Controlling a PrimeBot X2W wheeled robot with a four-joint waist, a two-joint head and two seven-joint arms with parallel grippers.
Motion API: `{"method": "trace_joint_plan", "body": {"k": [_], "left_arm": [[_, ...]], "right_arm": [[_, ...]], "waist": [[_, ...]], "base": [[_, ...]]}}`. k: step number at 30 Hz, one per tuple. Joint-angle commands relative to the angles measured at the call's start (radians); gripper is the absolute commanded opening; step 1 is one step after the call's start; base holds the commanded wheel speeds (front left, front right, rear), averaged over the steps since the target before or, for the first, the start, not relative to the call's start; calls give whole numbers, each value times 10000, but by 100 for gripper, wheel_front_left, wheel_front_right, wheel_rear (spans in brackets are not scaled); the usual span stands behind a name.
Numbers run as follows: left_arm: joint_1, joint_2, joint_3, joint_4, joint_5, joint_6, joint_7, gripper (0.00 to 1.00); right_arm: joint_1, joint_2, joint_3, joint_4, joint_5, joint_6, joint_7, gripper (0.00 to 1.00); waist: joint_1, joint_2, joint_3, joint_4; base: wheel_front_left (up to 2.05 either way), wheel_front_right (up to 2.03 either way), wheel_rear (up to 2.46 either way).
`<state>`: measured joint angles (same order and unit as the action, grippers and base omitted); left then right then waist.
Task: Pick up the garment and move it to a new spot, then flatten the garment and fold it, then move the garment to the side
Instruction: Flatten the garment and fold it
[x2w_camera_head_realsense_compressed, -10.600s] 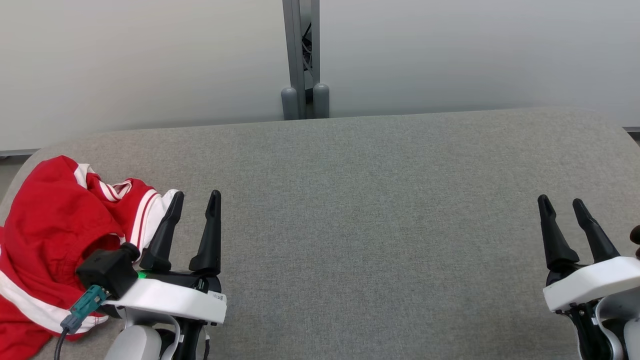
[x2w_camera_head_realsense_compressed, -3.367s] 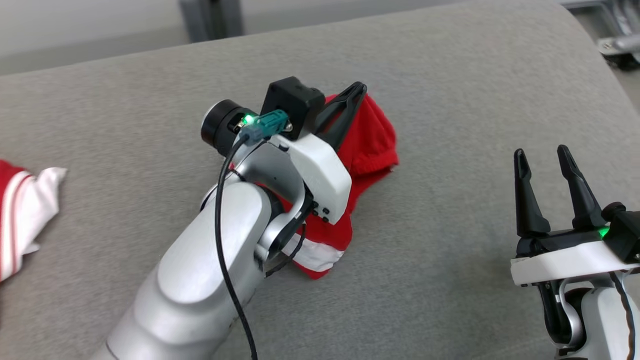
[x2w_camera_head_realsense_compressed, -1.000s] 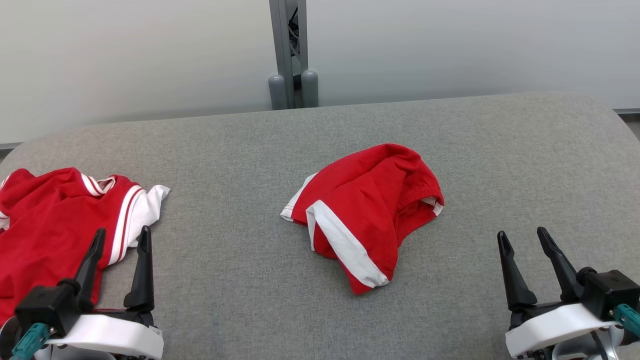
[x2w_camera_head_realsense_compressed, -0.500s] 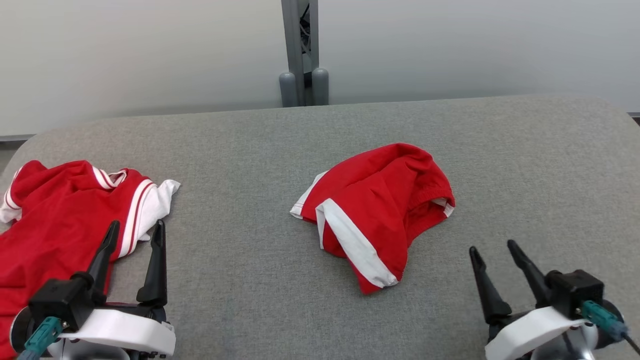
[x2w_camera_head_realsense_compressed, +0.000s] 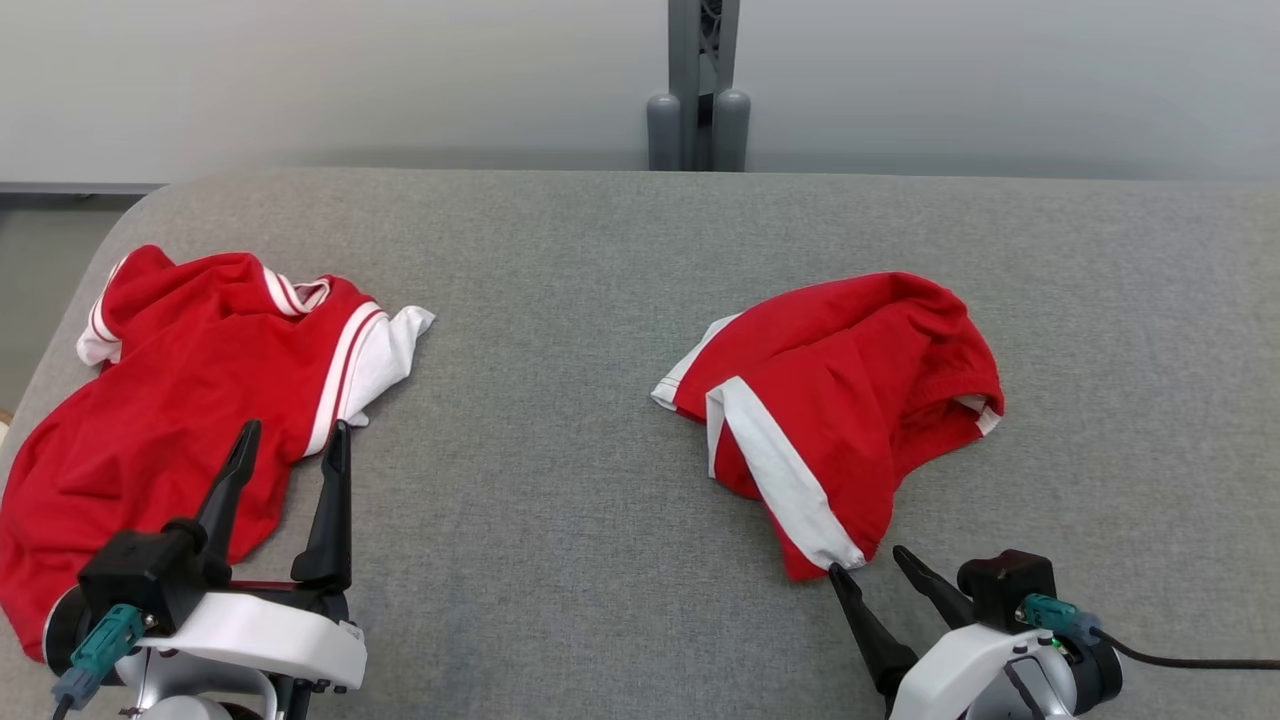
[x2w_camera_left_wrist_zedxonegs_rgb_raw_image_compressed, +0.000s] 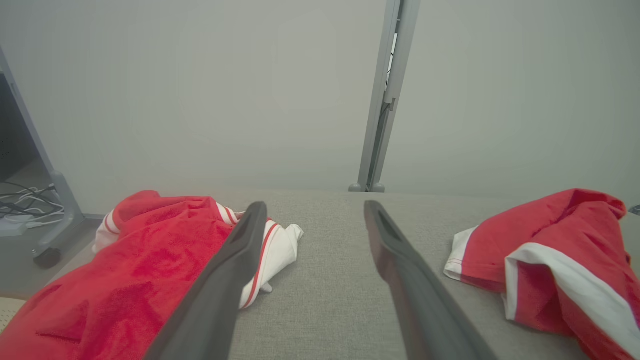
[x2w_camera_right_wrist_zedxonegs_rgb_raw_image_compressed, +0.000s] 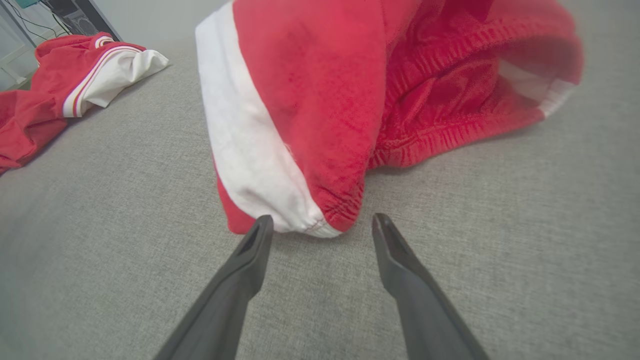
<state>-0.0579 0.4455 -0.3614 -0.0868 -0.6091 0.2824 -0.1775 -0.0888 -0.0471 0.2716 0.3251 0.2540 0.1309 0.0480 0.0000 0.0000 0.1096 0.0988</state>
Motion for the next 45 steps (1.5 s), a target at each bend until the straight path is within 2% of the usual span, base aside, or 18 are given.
{"method": "trace_joint_plan", "body": {"k": [1,5,6,7,8,9,12,16,27,33,38,43,44,45], "left_arm": [[-188,-10,12,72,-42,-83,-64,100],[-278,-39,-6,214,-62,-96,-98,100],[-292,-43,-7,244,-58,-105,-117,100],[-306,-43,-3,273,-54,-111,-134,100],[-329,-49,2,301,-64,-119,-149,100],[-356,-56,8,331,-61,-124,-166,100],[-396,-69,12,388,-68,-139,-194,100],[-465,-55,54,418,-61,-147,-272,100],[-599,-150,83,530,-93,-156,-418,100],[-781,-162,86,612,-56,-206,-481,100],[-867,-186,53,707,-48,-257,-510,100],[-978,-192,26,781,-90,-262,-468,100],[-1000,-186,24,792,-91,-254,-463,100],[-1009,-181,16,808,-91,-261,-451,100]], "right_arm": [[-186,-59,7,209,215,-3,-189,100],[-493,-62,42,708,445,-3,-520,100],[-555,-61,99,794,600,-3,-581,80],[-635,-61,134,870,691,-3,-673,42],[-711,-65,154,962,761,-3,-740,18],[-760,-65,195,1046,909,-3,-785,0],[-978,-61,320,1163,1098,-3,-964,0],[-1120,-157,70,634,814,-3,-1060,0],[-445,-1596,-1069,-2740,-952,-3,614,0],[-10,-1960,-2147,-4190,-1405,-3,1415,0],[604,-1770,-2879,-3992,-1535,-3,1783,0],[813,-1349,-2840,-2751,-1198,-3,1526,0],[786,-1297,-2834,-2400,-1178,-3,1442,6],[756,-1246,-2817,-2074,-1152,-3,1386,27]], "waist": [[0,0,92,135],[0,0,154,197],[0,0,168,193],[0,0,182,182],[0,0,196,163],[0,0,210,139],[0,0,253,48],[0,0,359,-213],[0,0,642,-908],[0,0,793,-1146],[0,0,860,-1206],[0,0,940,-1249],[0,0,952,-1254],[0,0,957,-1254]], "base": [[0,0,0],[0,0,0],[0,0,0],[0,0,0],[0,0,0],[0,0,0],[0,0,0],[0,0,0],[0,0,0],[0,0,0],[0,0,0],[0,0,0],[0,0,0],[0,0,0]]}}
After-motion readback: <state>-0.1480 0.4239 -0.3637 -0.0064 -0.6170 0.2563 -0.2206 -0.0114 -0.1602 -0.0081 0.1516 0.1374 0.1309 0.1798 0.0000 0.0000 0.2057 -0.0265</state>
